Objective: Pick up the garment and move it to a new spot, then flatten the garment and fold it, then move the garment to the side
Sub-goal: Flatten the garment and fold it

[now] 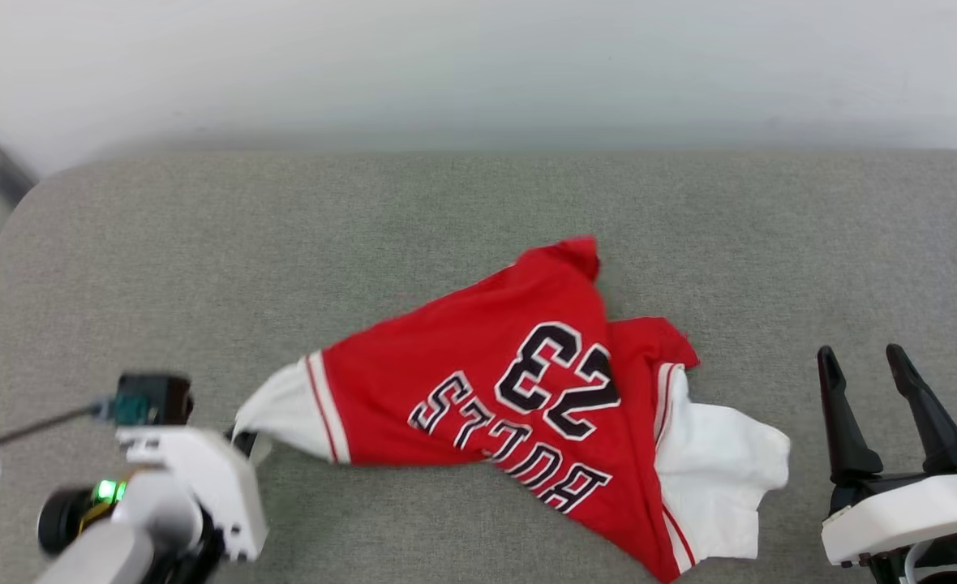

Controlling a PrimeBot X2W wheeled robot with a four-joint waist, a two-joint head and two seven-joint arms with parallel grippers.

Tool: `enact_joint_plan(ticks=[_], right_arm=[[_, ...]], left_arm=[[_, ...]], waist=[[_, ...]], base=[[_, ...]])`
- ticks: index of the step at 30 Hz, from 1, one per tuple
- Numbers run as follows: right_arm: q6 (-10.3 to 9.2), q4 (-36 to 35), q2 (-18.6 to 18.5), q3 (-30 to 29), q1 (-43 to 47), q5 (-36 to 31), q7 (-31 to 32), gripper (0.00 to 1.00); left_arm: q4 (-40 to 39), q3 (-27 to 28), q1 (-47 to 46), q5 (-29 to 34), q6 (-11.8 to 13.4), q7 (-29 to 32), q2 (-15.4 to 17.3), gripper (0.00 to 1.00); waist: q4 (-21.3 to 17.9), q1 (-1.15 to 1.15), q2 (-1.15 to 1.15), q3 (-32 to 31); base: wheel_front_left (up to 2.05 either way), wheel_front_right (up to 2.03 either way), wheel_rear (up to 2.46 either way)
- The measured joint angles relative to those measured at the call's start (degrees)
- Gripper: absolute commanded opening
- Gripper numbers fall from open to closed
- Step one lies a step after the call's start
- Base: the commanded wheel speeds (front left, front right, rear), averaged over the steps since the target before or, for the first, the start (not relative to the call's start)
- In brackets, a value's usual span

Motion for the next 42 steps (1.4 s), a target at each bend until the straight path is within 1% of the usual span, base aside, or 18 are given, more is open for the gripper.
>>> enact_joint_plan(ticks=[2, 4, 5, 6, 7, 10, 12, 18, 21, 24, 27, 30, 33, 37, 42], right_arm=[[-0.01, -0.3, 0.0, -0.4, 0.2, 0.0, 0.1, 1.0], [-0.01, -0.5, 0.0, -0.7, 0.4, 0.0, 0.4, 1.0], [-0.01, -0.6, 0.0, -0.9, 0.6, 0.0, 0.5, 1.0], [-0.01, -0.7, 0.0, -1.1, 0.9, 0.0, 0.6, 1.0], [-0.01, -0.8, 0.0, -1.3, 1.1, 0.0, 0.9, 1.0], [-0.01, -1.2, 0.0, -1.6, 1.5, -0.1, 1.5, 1.0], [-0.01, -1.5, 0.0, -1.8, 2.1, -0.3, 2.0, 1.0], [-0.01, -2.2, 0.0, -1.7, 3.7, -0.3, 3.2, 1.0], [-0.01, -2.5, 0.0, -1.8, 4.6, -0.3, 3.9, 1.0], [0.0, -2.7, 0.0, -2.2, 5.7, -0.3, 4.5, 1.0], [0.0, -2.8, 0.0, -2.8, 6.9, 0.2, 5.1, 1.0], [0.0, -2.9, 0.0, -3.4, 8.0, 0.6, 6.2, 1.0], [0.0, -2.4, 0.0, -4.7, 9.1, 1.8, 7.7, 1.0], [-0.01, 1.4, 0.0, -8.2, 10.3, 3.1, 12.8, 1.0], [-0.01, 6.8, 0.0, -11.1, 9.0, 4.6, 24.0, 1.0]], left_arm=[[-1.1, 1.3, 4.5, -1.5, 2.0, -1.0, 0.4, 0.0], [-1.4, 2.1, 7.9, -3.3, 3.0, -1.9, 0.2, 0.0], [-1.5, 2.4, 9.3, -4.1, 3.1, -2.2, -0.2, 0.12], [-1.5, 2.4, 10.3, -5.0, 3.0, -2.3, -0.7, 0.48], [-1.6, 2.2, 11.1, -5.4, 2.9, -2.5, -1.1, 1.0], [-1.7, 2.1, 11.5, -5.2, 2.2, -4.2, -1.6, 1.0], [-1.9, 2.2, 11.4, -3.8, 2.1, -6.2, -1.6, 1.0], [-3.8, 2.8, 9.5, 2.1, 2.5, -15.3, -2.3, 1.0], [-5.0, 2.8, 9.1, 5.4, 3.5, -19.7, -2.8, 1.0], [-6.2, 2.9, 9.1, 7.8, 4.0, -24.7, -3.6, 1.0], [-7.6, 3.6, 9.8, 9.4, 5.6, -28.6, -4.4, 1.0], [-9.7, 4.7, 11.2, 10.7, 7.0, -30.5, -4.6, 1.0], [-12.0, 5.3, 12.5, 11.6, 8.1, -31.1, -4.4, 1.0], [-14.0, 5.5, 13.8, 11.9, 9.0, -31.5, -4.2, 1.0], [-14.7, 5.2, 14.0, 11.9, 9.2, -31.4, -4.6, 1.0]], waist=[[0.2, 0.0, 0.0, -0.2], [0.3, 0.0, 0.0, -0.5], [0.4, 0.0, 0.0, -0.7], [0.4, 0.0, 0.0, -0.9], [0.4, 0.0, 0.0, -1.2], [0.6, 0.0, 0.0, -2.1], [0.7, 0.0, 0.0, -2.9], [0.5, 0.0, 0.0, -5.4], [0.2, 0.0, 0.0, -6.4], [0.0, 0.0, 0.0, -7.1], [-0.2, 0.0, 0.0, -7.5], [-0.3, 0.0, 0.0, -7.6], [-0.2, 0.0, 0.0, -7.6], [0.4, 0.0, 0.0, -7.5], [1.8, 0.0, 0.0, -7.0]], base=[[0.0, 0.0, 0.0], [0.0, 0.0, 0.0], [0.0, 0.0, 0.0], [0.0, 0.0, 0.0], [0.0, 0.0, 0.0], [0.0, 0.0, 0.0], [0.0, 0.0, 0.0], [0.0, 0.0, 0.0], [0.0, 0.0, 0.0], [0.0, 0.0, 0.0], [0.0, 0.0, 0.0], [0.0, 0.0, 0.0], [0.0, 0.0, 0.0], [0.0, 0.0, 0.0], [0.0, 0.0, 0.0]])
